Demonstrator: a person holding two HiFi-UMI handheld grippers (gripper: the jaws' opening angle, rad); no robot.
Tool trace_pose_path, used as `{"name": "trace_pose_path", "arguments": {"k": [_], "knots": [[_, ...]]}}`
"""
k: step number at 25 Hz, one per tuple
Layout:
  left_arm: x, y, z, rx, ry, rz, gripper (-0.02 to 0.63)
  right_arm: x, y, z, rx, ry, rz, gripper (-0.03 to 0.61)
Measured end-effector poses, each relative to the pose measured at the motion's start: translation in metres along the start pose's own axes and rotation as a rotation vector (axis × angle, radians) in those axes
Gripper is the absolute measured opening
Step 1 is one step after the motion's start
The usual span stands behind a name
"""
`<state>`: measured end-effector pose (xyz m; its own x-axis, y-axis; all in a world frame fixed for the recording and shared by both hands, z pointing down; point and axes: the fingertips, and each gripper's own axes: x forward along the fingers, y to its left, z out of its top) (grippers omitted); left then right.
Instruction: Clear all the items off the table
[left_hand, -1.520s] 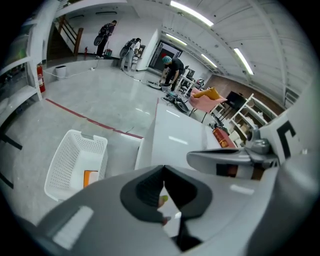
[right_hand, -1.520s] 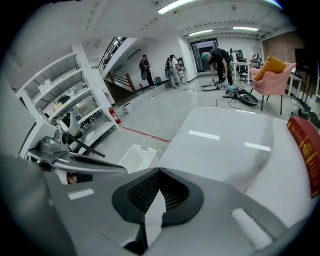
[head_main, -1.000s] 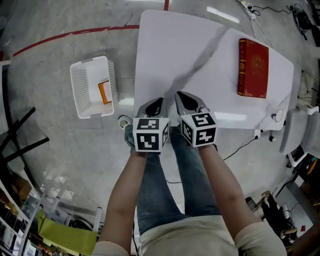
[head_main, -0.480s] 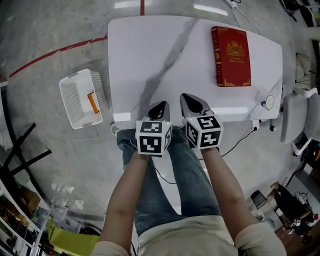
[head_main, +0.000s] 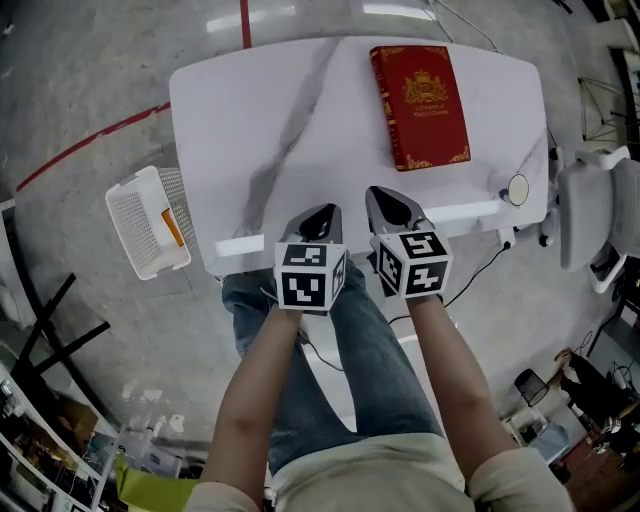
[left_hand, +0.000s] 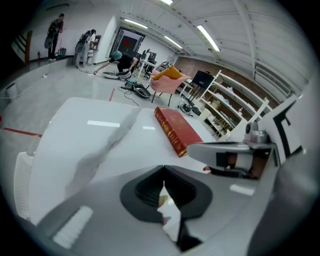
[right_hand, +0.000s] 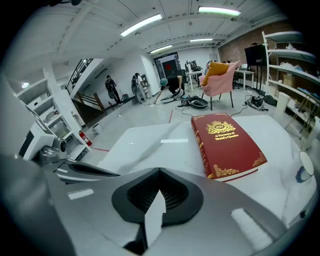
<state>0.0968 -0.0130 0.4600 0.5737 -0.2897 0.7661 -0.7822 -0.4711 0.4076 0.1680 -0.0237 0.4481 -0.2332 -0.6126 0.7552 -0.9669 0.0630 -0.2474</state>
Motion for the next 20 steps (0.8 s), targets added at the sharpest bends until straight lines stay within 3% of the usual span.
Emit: {"name": "trace_pose_path", "arguments": {"k": [20], "knots": [[0.086,-0.079,0.044,0.024,0.018,-0.054,0.009,-0.023,-0.141,0.012,0.082,-0.029,-0.103,-0.002]]}}
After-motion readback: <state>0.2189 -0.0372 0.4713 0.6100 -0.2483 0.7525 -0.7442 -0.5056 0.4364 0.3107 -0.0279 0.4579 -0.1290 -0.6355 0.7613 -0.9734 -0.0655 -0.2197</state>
